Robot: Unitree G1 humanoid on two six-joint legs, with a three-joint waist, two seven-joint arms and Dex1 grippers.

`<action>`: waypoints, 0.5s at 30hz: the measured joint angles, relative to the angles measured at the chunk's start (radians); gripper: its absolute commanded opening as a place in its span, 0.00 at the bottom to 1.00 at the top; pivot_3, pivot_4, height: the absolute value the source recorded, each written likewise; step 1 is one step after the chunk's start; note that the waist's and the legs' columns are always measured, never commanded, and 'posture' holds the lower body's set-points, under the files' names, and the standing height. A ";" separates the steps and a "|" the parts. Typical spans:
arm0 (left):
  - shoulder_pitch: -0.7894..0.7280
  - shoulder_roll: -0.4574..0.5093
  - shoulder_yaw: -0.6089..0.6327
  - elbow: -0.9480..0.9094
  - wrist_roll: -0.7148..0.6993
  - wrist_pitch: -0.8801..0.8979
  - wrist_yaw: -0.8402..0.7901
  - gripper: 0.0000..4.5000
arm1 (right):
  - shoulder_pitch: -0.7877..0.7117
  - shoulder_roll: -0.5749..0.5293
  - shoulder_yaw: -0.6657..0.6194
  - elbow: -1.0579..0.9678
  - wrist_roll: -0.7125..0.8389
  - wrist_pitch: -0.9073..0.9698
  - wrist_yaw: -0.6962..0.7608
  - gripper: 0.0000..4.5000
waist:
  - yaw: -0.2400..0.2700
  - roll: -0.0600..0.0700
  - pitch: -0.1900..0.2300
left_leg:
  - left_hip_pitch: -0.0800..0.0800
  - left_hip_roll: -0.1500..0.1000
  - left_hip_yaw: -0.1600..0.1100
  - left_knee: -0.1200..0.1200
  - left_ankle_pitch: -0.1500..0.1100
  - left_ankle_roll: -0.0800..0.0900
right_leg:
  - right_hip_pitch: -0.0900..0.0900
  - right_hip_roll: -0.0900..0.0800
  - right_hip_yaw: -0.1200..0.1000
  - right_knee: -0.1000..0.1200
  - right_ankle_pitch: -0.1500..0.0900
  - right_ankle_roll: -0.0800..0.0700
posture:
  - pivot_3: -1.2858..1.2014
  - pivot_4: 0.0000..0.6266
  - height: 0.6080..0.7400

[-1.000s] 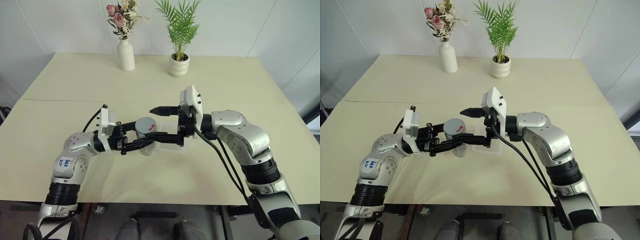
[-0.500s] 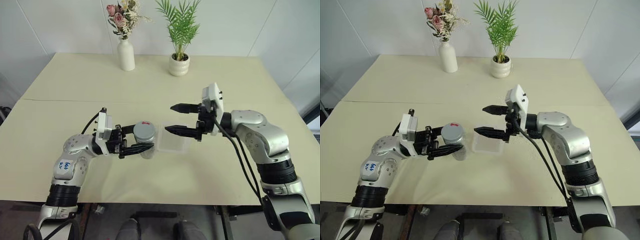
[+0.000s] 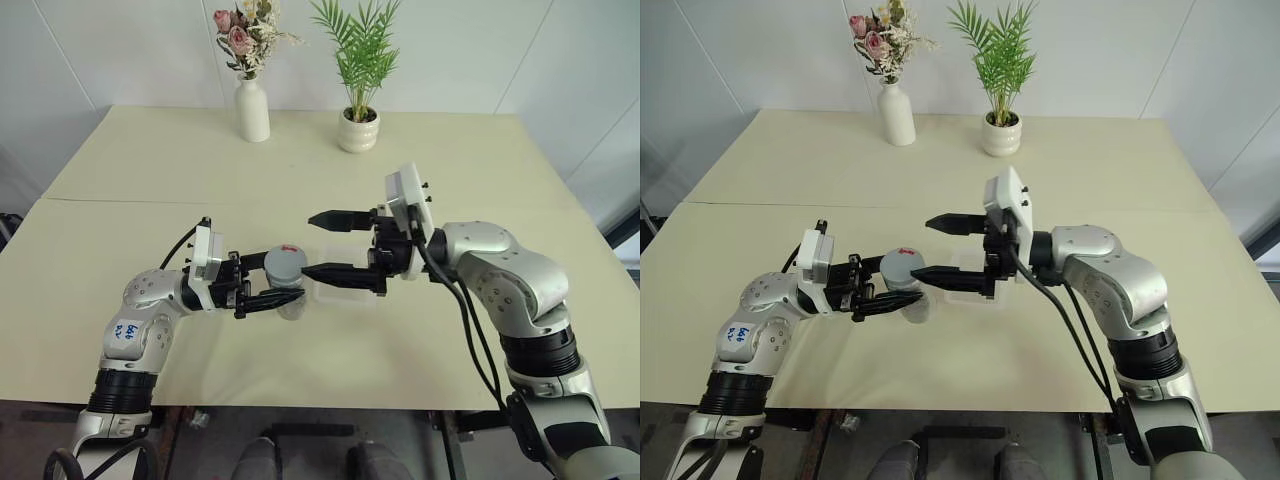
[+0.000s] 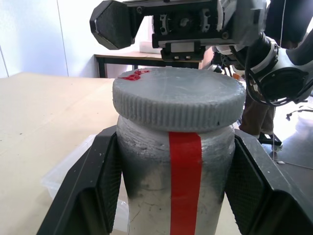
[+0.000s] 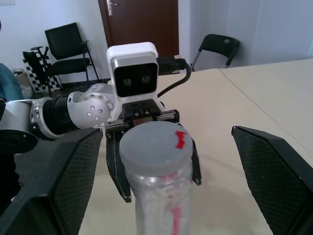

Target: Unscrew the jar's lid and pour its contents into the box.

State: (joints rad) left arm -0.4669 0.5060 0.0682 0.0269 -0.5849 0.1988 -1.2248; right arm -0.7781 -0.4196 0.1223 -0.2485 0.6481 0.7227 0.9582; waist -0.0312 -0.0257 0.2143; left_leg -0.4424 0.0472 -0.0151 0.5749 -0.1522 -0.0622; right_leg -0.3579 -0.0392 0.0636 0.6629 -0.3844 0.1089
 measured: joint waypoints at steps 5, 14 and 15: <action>0.000 -0.013 -0.001 0.000 0.000 0.000 0.002 0.56 | -0.012 0.031 0.056 0.002 -0.037 -0.002 -0.019 0.99 | -0.001 0.000 0.000 | 0.000 0.000 0.000 0.000 0.000 0.000 | 0.000 0.000 0.000 0.000 0.000 0.000 | 0.52 0.24 1.00; 0.000 -0.021 -0.008 -0.007 0.000 0.011 0.010 0.56 | -0.044 0.072 0.111 0.061 -0.138 -0.073 -0.032 0.99 | -0.001 0.000 0.000 | 0.000 0.000 0.000 0.000 0.000 0.000 | 0.000 0.000 0.000 0.000 0.000 0.000 | 0.52 0.24 1.00; 0.000 -0.022 -0.008 -0.009 0.000 0.012 0.010 0.56 | -0.045 0.077 0.111 0.065 -0.145 -0.078 -0.033 0.99 | -0.001 0.000 0.000 | 0.000 0.000 0.000 0.000 0.000 0.000 | 0.000 0.000 0.000 0.000 0.000 0.000 | 0.52 0.24 1.00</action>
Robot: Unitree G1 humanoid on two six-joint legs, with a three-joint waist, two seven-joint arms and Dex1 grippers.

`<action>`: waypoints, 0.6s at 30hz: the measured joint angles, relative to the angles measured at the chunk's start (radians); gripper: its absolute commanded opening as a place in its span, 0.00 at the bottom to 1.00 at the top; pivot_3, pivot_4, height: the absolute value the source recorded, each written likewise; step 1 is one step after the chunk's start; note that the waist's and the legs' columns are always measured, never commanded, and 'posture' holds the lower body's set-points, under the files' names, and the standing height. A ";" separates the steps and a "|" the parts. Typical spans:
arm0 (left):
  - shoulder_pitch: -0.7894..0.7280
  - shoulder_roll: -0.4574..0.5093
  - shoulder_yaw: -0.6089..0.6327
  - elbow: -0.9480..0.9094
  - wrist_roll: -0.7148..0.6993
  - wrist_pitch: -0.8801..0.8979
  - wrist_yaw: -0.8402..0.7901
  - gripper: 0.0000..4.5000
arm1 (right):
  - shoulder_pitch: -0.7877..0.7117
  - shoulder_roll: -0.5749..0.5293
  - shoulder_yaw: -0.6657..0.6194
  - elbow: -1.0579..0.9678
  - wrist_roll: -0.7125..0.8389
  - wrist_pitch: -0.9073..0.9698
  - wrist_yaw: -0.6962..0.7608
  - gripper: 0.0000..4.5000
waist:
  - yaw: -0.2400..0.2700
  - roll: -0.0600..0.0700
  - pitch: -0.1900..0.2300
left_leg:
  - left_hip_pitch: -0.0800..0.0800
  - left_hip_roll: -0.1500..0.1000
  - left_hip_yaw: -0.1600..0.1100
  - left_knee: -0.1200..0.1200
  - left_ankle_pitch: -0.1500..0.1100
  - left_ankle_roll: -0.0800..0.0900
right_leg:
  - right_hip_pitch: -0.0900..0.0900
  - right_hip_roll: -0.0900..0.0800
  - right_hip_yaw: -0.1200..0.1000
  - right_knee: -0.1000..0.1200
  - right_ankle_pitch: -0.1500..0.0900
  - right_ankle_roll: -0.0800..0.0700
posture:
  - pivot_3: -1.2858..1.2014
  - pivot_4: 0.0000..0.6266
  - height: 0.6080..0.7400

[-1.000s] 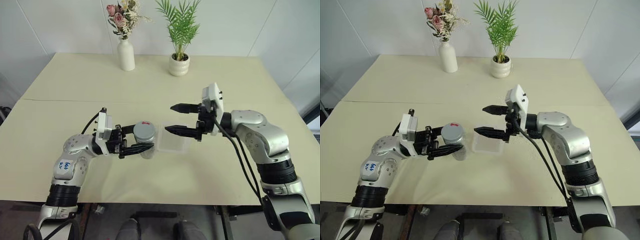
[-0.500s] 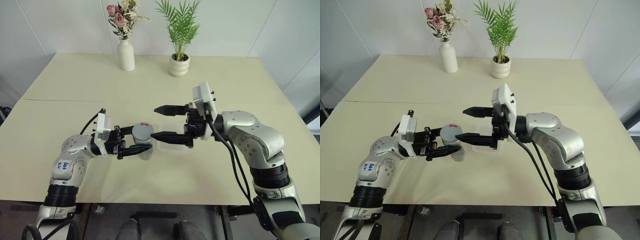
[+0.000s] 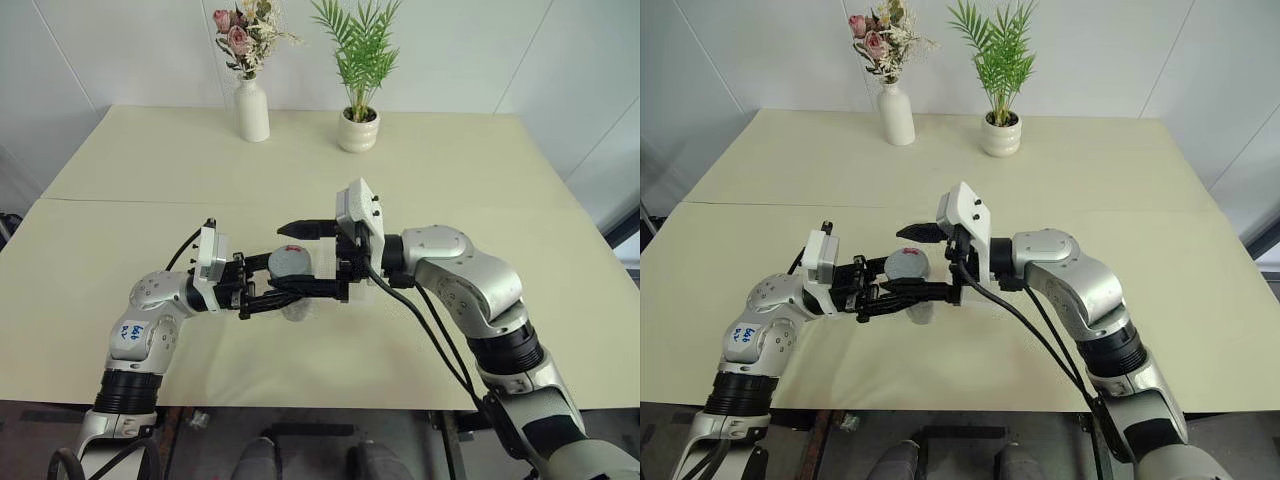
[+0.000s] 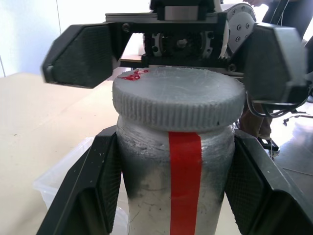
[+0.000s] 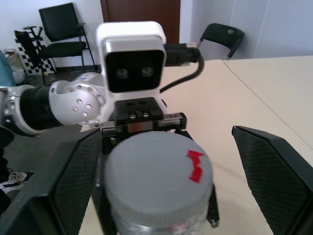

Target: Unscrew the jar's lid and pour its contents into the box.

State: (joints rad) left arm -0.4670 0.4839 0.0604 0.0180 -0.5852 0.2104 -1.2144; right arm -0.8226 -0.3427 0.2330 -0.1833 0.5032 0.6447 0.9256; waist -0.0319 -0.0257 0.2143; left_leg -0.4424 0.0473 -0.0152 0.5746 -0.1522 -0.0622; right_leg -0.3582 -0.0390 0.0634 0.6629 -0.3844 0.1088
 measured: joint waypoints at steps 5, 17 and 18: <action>0.000 -0.001 0.000 0.000 0.000 0.005 0.009 0.56 | -0.007 0.008 0.001 0.022 -0.012 -0.013 0.005 0.99 | 0.000 0.000 0.000 | 0.000 0.000 0.000 0.000 0.000 0.000 | 0.000 0.000 0.000 0.000 0.000 0.000 | 0.52 0.24 1.00; 0.000 -0.001 -0.001 0.000 0.000 0.008 0.011 0.56 | -0.009 -0.007 -0.004 0.026 -0.005 -0.010 0.022 0.99 | 0.000 0.000 0.000 | 0.000 0.000 0.000 0.000 0.000 0.000 | 0.000 0.000 0.000 0.000 0.000 0.000 | 0.52 0.24 1.00; 0.000 -0.001 -0.001 0.000 0.000 0.008 0.011 0.56 | -0.009 -0.009 -0.005 0.026 -0.005 -0.009 0.024 0.99 | 0.000 0.000 0.000 | 0.000 0.000 0.000 0.000 0.000 0.000 | 0.000 0.000 0.000 0.000 0.000 0.000 | 0.52 0.24 1.00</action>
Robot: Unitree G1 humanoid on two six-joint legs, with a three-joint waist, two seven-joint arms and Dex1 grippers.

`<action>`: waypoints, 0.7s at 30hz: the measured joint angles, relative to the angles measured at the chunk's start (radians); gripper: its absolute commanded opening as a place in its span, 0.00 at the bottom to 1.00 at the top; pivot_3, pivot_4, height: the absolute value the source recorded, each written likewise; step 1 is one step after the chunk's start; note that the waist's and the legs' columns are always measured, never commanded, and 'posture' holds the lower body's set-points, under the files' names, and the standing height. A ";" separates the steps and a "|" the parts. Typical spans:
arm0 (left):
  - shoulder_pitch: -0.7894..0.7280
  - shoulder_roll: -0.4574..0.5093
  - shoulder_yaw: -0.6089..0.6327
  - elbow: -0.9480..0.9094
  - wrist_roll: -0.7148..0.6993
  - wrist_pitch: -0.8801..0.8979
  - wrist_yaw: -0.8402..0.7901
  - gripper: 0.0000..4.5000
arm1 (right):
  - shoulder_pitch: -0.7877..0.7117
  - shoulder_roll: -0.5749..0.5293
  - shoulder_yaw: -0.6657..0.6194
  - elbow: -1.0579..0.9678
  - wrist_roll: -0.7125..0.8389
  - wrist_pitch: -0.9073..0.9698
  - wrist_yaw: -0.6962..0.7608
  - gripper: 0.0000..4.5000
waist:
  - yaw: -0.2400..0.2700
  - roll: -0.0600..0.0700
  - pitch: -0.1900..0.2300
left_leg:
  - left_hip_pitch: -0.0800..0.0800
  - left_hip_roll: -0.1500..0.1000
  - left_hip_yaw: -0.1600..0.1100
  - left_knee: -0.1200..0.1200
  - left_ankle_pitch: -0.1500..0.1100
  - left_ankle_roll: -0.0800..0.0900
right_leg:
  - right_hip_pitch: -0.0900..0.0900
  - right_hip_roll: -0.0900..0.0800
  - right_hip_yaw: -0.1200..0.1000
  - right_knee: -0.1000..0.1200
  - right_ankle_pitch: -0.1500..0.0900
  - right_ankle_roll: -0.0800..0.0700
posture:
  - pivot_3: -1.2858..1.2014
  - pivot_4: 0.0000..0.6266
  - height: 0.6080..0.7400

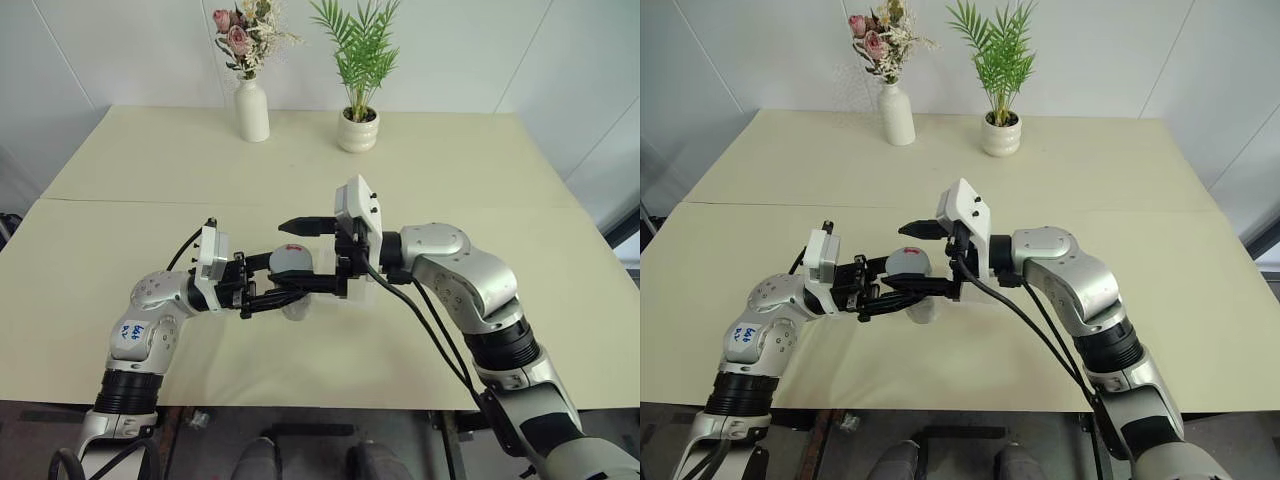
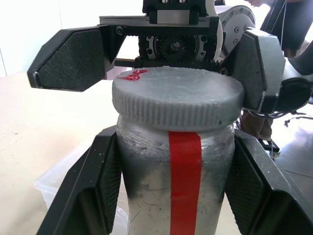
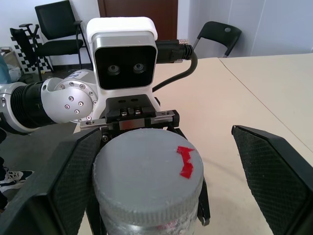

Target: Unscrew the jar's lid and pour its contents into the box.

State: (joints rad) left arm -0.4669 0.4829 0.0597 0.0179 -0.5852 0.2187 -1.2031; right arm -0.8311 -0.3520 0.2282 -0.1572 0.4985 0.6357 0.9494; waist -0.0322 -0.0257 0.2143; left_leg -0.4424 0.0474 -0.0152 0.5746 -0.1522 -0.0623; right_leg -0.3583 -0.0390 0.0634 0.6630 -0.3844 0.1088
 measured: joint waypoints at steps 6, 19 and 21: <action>0.000 0.000 0.000 0.000 0.000 0.000 0.000 0.56 | 0.000 -0.025 -0.003 -0.001 0.016 0.002 0.011 0.99 | 0.000 0.000 0.000 | 0.000 0.000 0.000 0.000 0.000 0.000 | 0.000 0.000 0.000 0.000 0.000 0.000 | 0.52 0.24 1.00; 0.000 0.000 0.000 0.000 0.000 0.000 0.000 0.56 | 0.007 -0.063 -0.012 -0.001 0.042 0.002 0.032 0.99 | 0.000 0.000 0.000 | 0.000 0.000 0.000 0.000 0.000 0.000 | 0.000 0.000 0.000 0.000 0.000 0.000 | 0.52 0.24 1.00; 0.000 0.000 0.000 0.000 0.000 0.000 0.000 0.56 | 0.010 -0.068 -0.016 -0.001 0.043 0.002 0.041 0.99 | 0.000 0.000 0.000 | 0.000 0.000 0.000 0.000 0.000 0.000 | 0.000 0.000 0.000 0.000 0.000 0.000 | 0.52 0.24 1.00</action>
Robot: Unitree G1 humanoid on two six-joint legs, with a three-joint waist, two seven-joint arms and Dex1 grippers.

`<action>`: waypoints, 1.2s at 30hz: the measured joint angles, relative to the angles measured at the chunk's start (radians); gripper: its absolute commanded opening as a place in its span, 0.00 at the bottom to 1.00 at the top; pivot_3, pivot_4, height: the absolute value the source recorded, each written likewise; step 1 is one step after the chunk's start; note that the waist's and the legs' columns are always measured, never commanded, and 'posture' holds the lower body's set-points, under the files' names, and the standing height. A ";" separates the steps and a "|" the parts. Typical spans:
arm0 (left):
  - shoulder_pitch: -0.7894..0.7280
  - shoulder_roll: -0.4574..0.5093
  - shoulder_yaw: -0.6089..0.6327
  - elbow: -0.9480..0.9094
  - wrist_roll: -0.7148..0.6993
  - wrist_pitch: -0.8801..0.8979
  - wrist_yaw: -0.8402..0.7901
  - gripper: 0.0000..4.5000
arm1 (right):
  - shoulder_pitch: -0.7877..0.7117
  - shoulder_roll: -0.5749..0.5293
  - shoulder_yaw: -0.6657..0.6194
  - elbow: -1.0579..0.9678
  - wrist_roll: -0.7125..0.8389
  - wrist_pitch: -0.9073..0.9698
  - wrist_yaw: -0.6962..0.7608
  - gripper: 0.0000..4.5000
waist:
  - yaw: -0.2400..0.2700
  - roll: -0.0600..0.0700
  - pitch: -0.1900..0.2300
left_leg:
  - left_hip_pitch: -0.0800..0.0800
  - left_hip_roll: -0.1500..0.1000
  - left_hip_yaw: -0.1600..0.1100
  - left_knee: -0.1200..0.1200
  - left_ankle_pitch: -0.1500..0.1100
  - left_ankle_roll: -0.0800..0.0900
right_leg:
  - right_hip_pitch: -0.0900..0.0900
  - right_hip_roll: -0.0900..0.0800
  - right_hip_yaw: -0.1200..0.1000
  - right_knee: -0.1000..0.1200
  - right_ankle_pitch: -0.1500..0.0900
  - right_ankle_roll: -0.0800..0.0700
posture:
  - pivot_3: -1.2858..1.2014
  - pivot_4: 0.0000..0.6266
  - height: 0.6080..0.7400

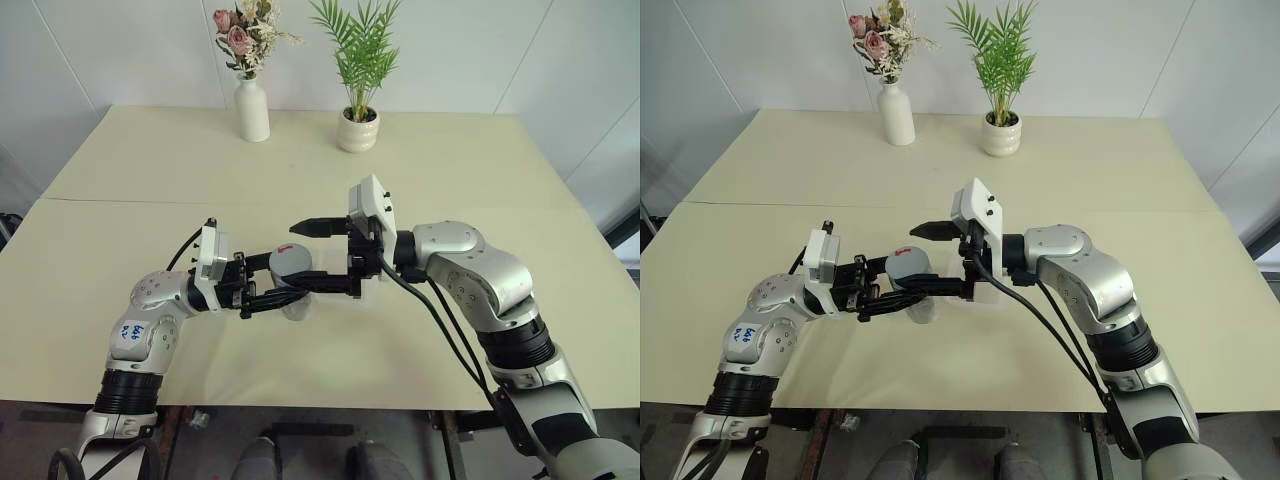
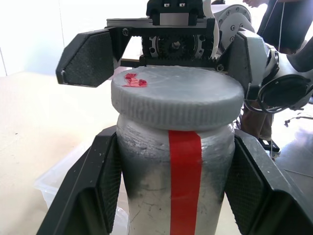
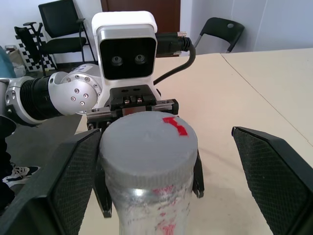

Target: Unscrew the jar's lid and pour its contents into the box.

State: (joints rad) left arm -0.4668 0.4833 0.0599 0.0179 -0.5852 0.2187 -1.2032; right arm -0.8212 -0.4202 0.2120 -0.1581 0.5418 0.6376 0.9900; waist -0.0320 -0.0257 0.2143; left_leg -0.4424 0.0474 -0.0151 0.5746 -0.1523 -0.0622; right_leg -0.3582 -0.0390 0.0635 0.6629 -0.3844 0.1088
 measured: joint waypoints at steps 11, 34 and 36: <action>0.000 0.000 0.000 0.000 0.000 0.000 -0.001 0.56 | 0.002 -0.025 -0.006 0.000 0.000 0.001 0.025 0.99 | 0.000 0.000 0.000 | 0.000 0.000 0.000 0.000 0.000 0.000 | 0.000 0.000 0.000 0.000 0.000 0.000 | 0.52 0.24 1.00; 0.000 0.000 0.000 0.000 0.000 0.000 -0.009 0.56 | 0.004 -0.050 -0.025 0.000 0.011 0.018 0.052 0.99 | 0.001 0.000 0.000 | 0.000 0.000 0.000 0.000 0.000 0.000 | 0.000 0.000 0.000 0.000 0.000 0.000 | 0.52 0.24 1.00; 0.000 0.000 0.000 0.000 0.000 0.000 -0.010 0.56 | 0.008 -0.059 -0.026 0.000 0.011 0.018 0.058 0.99 | 0.001 0.000 0.000 | 0.000 0.000 0.000 0.000 0.000 0.000 | 0.000 0.000 0.000 0.000 0.000 0.000 | 0.52 0.24 1.00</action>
State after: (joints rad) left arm -0.4668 0.4836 0.0603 0.0180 -0.5852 0.2187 -1.2128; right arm -0.8131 -0.4790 0.1856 -0.1579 0.5530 0.6553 1.0482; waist -0.0314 -0.0258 0.2143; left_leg -0.4424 0.0473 -0.0151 0.5746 -0.1523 -0.0622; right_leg -0.3582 -0.0390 0.0635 0.6628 -0.3844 0.1088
